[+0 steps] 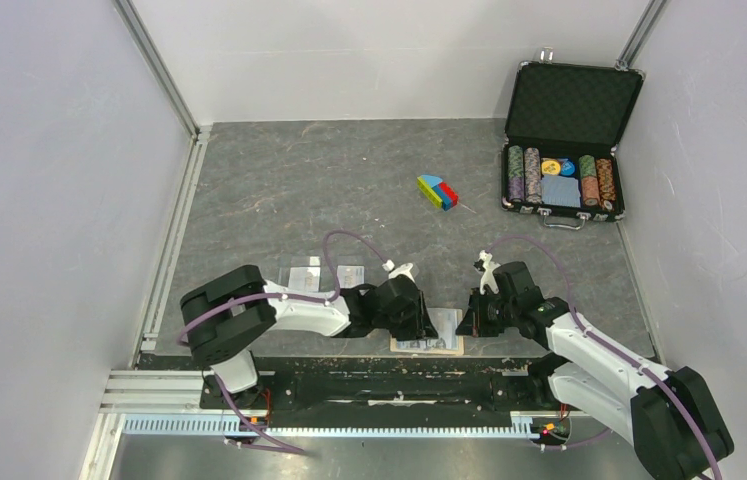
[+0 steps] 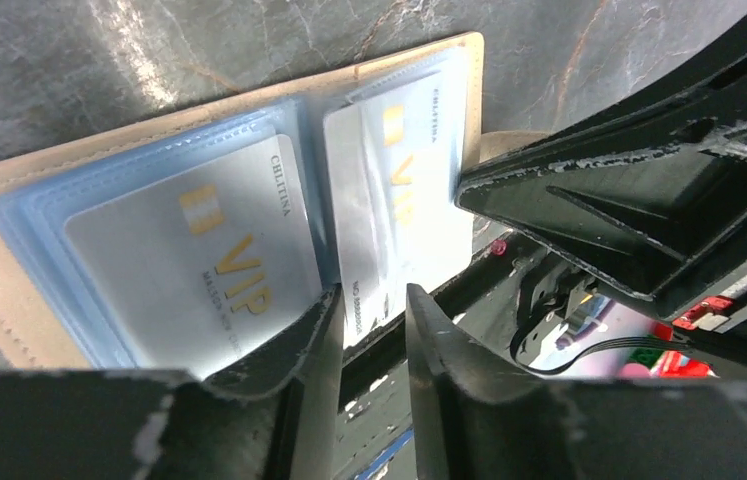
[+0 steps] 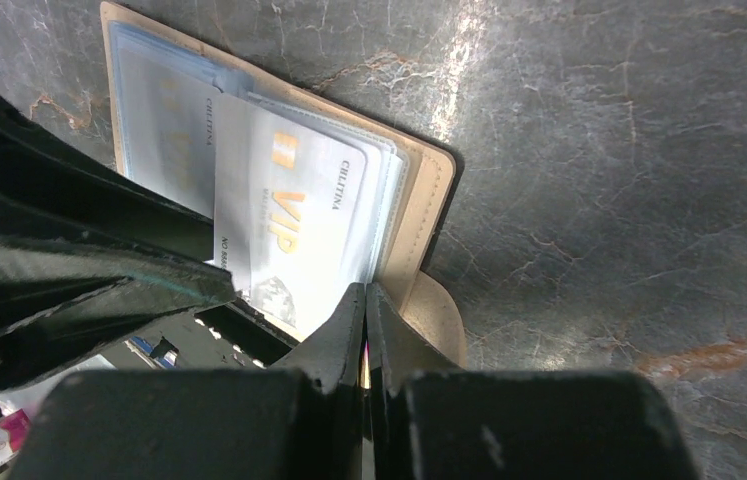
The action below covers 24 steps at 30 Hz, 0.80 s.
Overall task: Put the credit cards into the card holder
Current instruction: Insert the credit card into the card holder.
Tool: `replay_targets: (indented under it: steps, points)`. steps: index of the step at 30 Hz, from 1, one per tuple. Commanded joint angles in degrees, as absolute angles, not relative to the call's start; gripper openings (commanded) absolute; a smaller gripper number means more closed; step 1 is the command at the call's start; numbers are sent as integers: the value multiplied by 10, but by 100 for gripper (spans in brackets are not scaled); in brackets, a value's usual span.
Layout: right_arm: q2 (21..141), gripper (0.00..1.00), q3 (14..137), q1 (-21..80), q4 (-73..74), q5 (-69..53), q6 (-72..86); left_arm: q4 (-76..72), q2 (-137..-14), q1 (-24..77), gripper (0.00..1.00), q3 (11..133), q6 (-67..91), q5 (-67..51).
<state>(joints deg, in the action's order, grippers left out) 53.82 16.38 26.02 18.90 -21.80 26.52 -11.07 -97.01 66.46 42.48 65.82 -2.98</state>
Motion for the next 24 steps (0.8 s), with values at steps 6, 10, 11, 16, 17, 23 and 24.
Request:
replay_targets:
  steps: [6, 10, 11, 16, 17, 23, 24]
  points:
    - [543, 0, 153, 262, 218, -178, 256, 109, -924, 672, 46, 530, 537, 44]
    - [542, 0, 154, 262, 220, -177, 255, 122, -937, 672, 48, 538, 531, 46]
    - [541, 0, 154, 262, 221, -177, 255, 122, -943, 672, 48, 538, 532, 45]
    - [532, 1, 156, 262, 222, -178, 259, 104, -975, 672, 50, 539, 536, 29]
    - [531, 2, 156, 262, 224, -178, 259, 96, -982, 672, 50, 540, 536, 25]
    - [524, 3, 154, 262, 230, -176, 260, 74, -1011, 671, 46, 559, 533, 3]
    - [523, 3, 153, 262, 229, -176, 260, 73, -1014, 672, 45, 564, 530, 2]
